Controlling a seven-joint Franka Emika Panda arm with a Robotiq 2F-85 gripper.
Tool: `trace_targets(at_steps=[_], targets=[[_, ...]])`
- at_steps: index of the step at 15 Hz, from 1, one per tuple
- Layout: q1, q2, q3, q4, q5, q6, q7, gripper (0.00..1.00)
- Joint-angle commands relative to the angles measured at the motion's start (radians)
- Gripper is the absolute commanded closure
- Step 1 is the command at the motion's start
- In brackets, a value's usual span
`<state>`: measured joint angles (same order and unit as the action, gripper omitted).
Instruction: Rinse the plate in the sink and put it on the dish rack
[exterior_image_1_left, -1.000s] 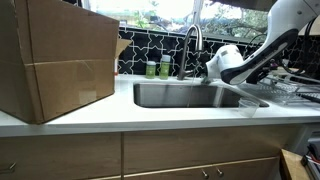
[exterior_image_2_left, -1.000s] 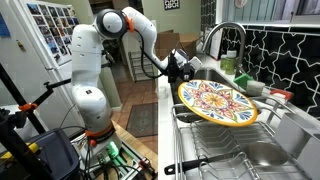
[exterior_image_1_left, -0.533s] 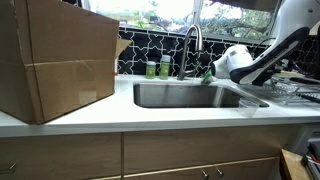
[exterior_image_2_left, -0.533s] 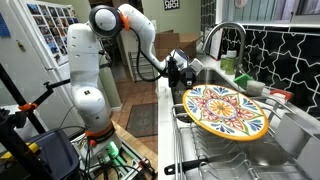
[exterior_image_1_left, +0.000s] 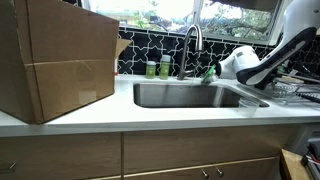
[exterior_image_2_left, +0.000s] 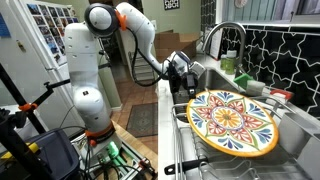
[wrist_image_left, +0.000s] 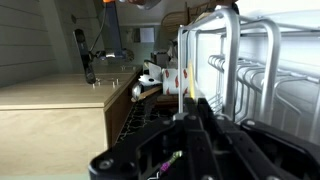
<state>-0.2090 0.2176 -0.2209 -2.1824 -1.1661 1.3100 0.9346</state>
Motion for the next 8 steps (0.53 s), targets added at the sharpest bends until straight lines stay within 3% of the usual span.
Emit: trace_targets(at_steps=[1, 6, 7, 8], targets=[[-0.020, -0.047, -0.002, -0.056, -0.035, 0.061, 0.035, 0.98], [-0.031, -0.063, -0.008, -0.075, -0.041, 0.106, 0.058, 0.95], [-0.033, -0.064, -0.010, -0.077, -0.041, 0.109, 0.057, 0.68], [-0.033, -0.067, -0.010, -0.077, -0.041, 0.111, 0.056, 0.68]])
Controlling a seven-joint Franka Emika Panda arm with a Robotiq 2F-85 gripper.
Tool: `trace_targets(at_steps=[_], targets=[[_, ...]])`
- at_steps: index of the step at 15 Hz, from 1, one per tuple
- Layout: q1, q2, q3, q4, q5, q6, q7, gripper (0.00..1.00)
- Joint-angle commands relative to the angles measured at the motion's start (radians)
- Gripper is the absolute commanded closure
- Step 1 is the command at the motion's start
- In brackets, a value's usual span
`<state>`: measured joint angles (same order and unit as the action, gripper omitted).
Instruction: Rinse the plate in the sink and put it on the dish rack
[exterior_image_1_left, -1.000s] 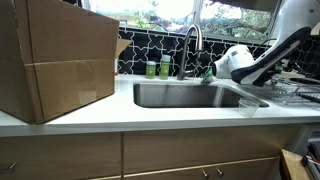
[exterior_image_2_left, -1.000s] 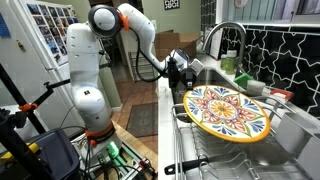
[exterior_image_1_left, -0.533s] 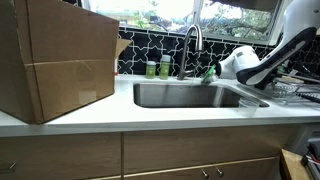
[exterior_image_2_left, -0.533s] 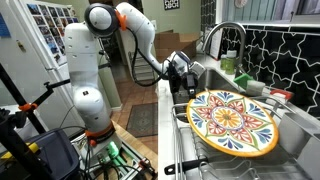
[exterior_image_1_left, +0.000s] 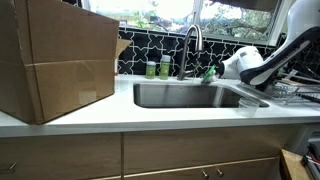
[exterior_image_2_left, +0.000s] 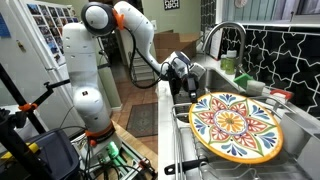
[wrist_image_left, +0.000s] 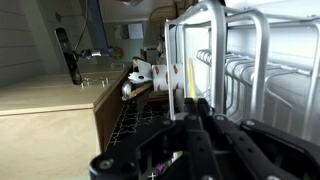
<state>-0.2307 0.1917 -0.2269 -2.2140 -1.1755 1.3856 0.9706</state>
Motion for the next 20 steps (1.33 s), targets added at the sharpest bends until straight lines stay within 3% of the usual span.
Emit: trace_targets(at_steps=[1, 10, 20], targets=[[-0.012, -0.049, -0.005, -0.047, -0.030, 0.034, 0.017, 0.64], [-0.001, -0.135, -0.001, -0.062, -0.036, 0.014, -0.011, 0.00], [0.019, -0.179, 0.023, -0.083, -0.032, -0.013, -0.099, 0.00]])
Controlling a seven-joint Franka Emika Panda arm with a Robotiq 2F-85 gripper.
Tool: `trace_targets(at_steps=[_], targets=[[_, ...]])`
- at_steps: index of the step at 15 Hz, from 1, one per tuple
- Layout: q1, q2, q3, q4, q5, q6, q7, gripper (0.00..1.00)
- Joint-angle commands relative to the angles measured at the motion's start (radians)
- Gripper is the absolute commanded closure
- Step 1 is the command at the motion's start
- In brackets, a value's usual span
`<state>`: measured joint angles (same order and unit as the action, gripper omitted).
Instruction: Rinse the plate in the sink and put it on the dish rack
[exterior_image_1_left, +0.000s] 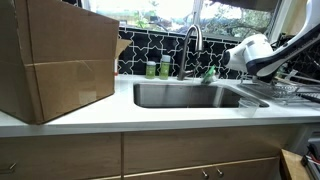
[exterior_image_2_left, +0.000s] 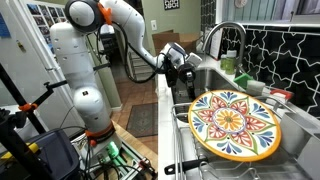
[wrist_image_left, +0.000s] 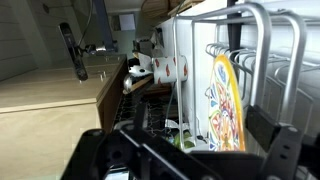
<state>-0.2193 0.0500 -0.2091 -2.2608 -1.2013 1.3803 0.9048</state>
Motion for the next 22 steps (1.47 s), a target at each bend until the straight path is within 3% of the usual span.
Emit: trace_targets(at_steps=[1, 6, 14, 22], targets=[[0.009, -0.037, 0.007, -0.037, -0.006, -0.006, -0.039, 0.00], [0.019, -0.064, 0.018, -0.032, 0.022, -0.007, -0.093, 0.00], [0.059, -0.238, 0.056, -0.014, 0.152, -0.055, -0.234, 0.00], [0.098, -0.350, 0.068, 0.047, 0.388, 0.129, -0.244, 0.00]])
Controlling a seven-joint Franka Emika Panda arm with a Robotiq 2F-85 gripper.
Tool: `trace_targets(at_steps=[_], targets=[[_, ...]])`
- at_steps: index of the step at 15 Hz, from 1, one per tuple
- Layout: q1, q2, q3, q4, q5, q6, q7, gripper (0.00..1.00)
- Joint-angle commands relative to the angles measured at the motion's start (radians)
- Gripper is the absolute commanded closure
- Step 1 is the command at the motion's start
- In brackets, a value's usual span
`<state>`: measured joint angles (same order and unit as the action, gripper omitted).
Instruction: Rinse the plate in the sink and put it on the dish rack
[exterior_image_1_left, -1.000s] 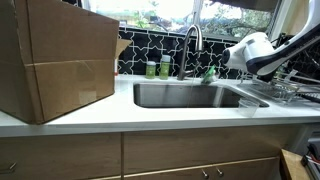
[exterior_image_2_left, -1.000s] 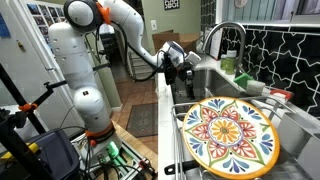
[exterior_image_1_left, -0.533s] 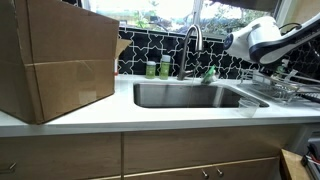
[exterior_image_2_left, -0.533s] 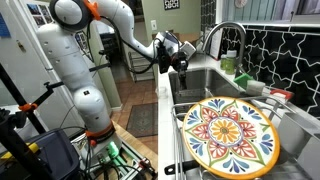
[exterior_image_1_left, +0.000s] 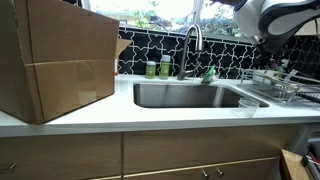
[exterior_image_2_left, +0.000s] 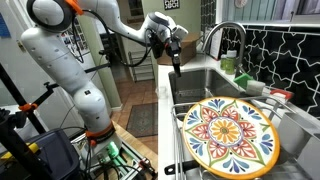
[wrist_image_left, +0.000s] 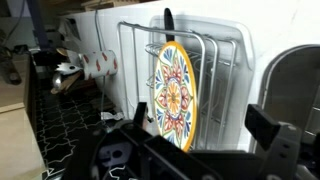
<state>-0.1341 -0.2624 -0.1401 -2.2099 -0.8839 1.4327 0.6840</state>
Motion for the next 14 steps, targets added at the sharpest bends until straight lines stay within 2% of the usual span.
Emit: trace_targets(at_steps=[1, 9, 10, 14], targets=[[0.015, -0.048, 0.005, -0.011, 0.074, 0.112, -0.020, 0.00], [0.015, -0.048, 0.041, -0.015, 0.091, 0.200, 0.007, 0.00], [0.008, -0.033, 0.049, 0.006, 0.065, 0.169, 0.000, 0.00], [0.008, -0.032, 0.051, 0.006, 0.071, 0.177, 0.000, 0.00]])
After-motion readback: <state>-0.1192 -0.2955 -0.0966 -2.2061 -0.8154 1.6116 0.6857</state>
